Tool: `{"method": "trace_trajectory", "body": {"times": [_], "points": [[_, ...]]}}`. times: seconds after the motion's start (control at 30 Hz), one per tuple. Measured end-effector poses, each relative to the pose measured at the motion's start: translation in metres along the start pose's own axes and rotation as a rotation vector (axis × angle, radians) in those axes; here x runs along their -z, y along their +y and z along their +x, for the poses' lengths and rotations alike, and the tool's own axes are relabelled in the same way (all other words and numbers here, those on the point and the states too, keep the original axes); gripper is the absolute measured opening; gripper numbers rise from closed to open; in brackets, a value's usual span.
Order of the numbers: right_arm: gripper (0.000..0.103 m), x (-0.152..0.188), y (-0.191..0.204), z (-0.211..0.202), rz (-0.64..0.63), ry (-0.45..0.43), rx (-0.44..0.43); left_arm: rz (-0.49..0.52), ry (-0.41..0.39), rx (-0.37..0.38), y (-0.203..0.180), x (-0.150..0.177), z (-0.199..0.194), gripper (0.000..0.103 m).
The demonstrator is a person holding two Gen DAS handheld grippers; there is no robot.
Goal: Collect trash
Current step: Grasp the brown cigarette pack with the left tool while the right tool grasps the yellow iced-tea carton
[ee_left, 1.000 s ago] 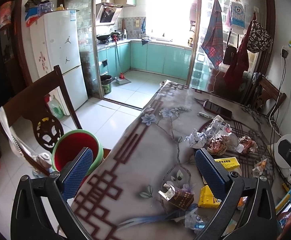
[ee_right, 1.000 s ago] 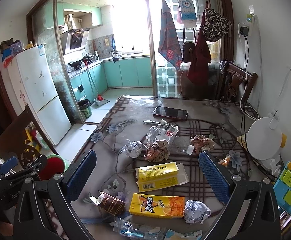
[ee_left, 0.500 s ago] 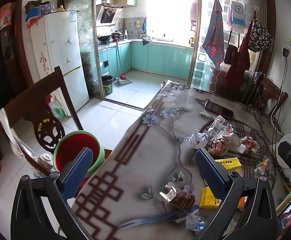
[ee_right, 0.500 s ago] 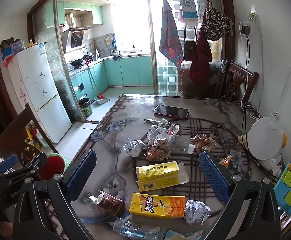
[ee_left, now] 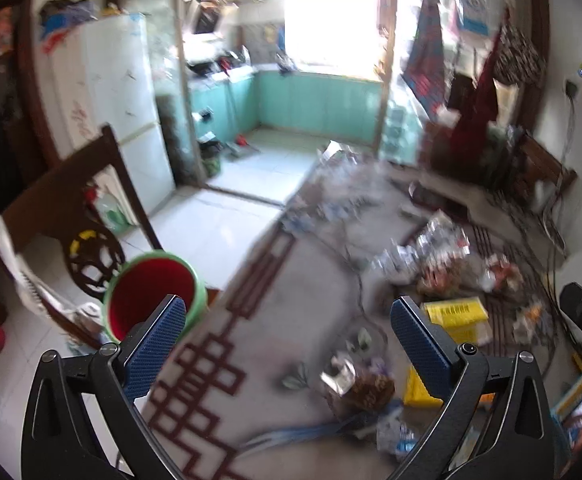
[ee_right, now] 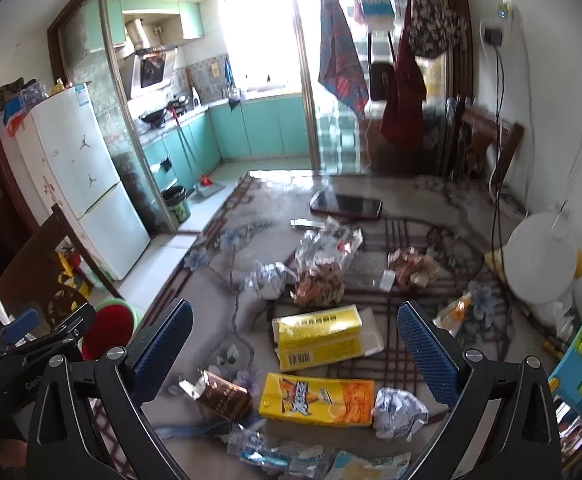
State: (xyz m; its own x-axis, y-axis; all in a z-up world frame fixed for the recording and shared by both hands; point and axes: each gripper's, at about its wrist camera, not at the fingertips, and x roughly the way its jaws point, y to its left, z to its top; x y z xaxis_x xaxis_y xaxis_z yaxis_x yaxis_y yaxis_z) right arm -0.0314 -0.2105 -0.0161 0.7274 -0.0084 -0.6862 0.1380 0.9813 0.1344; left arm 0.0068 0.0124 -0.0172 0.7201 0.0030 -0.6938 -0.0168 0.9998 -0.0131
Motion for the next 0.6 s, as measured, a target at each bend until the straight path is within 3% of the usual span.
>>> {"method": "trace_trajectory", "body": {"times": [0.13, 0.2, 0.27, 0.4, 0.5, 0.6], "points": [[0.103, 0.015, -0.038, 0.034, 0.145, 0.152, -0.129, 0.051, 0.075, 0.035, -0.008, 0.012, 0.019, 0.103], [0.103, 0.022, -0.053, 0.049, 0.209, 0.204, -0.152, 0.055, 0.142, 0.081, -0.01, 0.019, 0.033, 0.103], [0.103, 0.027, -0.062, 0.06, 0.196, 0.237, -0.126, 0.06, 0.168, 0.101, -0.012, 0.027, 0.038, 0.103], [0.102, 0.03, -0.053, 0.076, -0.03, 0.297, -0.132, 0.074, 0.187, 0.122, -0.009, 0.039, 0.045, 0.103], [0.102, 0.042, -0.031, 0.099, -0.328, 0.4, -0.176, 0.093, 0.266, 0.172, -0.008, 0.047, 0.06, 0.103], [0.102, 0.057, -0.018, 0.123, -0.536, 0.465, -0.188, 0.149, 0.305, 0.151, -0.014, 0.053, 0.067, 0.103]]}}
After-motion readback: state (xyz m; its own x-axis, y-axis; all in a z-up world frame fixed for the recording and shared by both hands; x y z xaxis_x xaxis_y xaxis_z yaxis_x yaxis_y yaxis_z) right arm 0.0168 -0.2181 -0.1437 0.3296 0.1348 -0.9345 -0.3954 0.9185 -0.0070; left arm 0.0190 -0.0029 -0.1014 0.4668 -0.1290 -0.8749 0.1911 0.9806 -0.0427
